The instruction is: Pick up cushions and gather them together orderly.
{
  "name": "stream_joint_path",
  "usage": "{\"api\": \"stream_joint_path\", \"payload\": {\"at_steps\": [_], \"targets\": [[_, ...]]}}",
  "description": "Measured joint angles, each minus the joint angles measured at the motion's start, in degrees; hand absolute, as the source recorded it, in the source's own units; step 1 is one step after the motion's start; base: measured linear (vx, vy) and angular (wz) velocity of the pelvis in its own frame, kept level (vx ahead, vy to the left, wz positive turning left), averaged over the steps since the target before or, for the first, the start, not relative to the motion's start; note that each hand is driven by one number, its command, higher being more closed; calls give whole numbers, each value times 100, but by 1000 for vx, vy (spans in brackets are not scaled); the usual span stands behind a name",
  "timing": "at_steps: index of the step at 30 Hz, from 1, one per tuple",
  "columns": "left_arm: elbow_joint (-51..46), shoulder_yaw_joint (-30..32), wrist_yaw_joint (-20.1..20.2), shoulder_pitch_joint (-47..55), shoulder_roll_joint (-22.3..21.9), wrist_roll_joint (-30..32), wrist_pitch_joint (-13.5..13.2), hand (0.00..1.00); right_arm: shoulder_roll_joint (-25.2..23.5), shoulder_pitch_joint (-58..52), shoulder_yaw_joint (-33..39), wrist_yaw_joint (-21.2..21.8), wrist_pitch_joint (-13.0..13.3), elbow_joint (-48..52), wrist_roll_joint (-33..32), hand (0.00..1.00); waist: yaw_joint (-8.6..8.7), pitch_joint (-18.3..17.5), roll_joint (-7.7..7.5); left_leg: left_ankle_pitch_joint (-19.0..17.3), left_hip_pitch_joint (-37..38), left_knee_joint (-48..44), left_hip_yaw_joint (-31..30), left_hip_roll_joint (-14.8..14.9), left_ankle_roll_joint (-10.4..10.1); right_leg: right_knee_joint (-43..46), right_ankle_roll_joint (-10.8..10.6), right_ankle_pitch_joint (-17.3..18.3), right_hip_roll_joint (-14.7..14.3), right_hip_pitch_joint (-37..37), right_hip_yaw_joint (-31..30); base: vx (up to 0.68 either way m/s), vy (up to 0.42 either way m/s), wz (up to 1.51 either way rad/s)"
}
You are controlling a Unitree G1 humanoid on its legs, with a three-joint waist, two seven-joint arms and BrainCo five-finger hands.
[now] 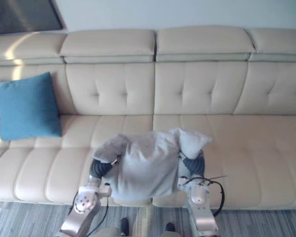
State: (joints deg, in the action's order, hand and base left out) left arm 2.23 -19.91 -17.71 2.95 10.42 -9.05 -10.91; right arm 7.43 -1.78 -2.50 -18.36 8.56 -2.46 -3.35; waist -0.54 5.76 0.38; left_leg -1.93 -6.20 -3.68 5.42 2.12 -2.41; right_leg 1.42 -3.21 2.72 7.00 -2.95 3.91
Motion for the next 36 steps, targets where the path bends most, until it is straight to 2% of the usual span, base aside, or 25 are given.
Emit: {"api": "stream_joint_path", "payload": {"at_steps": [4,8,12,15,23,24,28,30,36], "targets": [[7,79,-360,-797,42,3,2,100,153,945,-14,-233,1,-251,-1,100,18,47,-14,291,-259,305,62,82,-29,-98,46,-212,-107,-392,-79,-88,-38,-12],[336,308,-779,-1884,39,1,-8,100,235,1933,-51,-534,0,-335,7,100,-8,138,-7,468,-823,262,119,155,-31,-6,61,-398,-161,-1008,-136,-126,-14,-10],[657,468,-1175,-2870,62,2,-59,100,266,2638,-38,-823,0,-336,19,100,-72,457,-23,558,-1238,165,184,211,-22,315,60,-398,-160,-1571,-206,-118,-14,-9],[1086,562,-1347,-3607,145,-4,-97,100,355,3173,-3,-995,2,-500,19,100,-76,769,-22,623,-1508,85,197,227,-15,459,36,-424,-163,-1889,-223,-99,-6,-4],[2414,871,-1460,-5466,579,-9,-111,100,504,5067,136,-1284,-3,-1706,18,100,-2,1377,-14,968,-1986,364,274,219,-18,409,35,-679,-206,-2520,-281,-39,-4,-6],[2589,920,-1461,-5723,638,-10,-122,0,516,5358,180,-1321,-3,-1912,20,0,24,1482,-6,1008,-2048,403,270,223,-18,303,33,-771,-218,-2544,-278,0,0,0],[3071,1081,-1469,-6368,777,-9,-146,0,601,6058,292,-1489,0,-2396,-7,0,24,1604,-11,1169,-2346,599,338,204,2,-59,8,-1059,-245,-2816,-345,-11,-4,-8],[3170,1284,-1477,-6525,848,-11,-209,0,614,6272,305,-1536,29,-2400,-15,0,24,1731,-4,1169,-2364,603,351,194,2,-131,5,-1100,-242,-2818,-409,-4,8,-9],[3693,1560,-1453,-7039,979,-121,-239,0,661,6796,445,-1495,139,-2784,-375,0,9,1730,-4,1181,-2535,660,351,198,-9,-171,4,-1111,-250,-2992,-427,1,0,-1]]}}
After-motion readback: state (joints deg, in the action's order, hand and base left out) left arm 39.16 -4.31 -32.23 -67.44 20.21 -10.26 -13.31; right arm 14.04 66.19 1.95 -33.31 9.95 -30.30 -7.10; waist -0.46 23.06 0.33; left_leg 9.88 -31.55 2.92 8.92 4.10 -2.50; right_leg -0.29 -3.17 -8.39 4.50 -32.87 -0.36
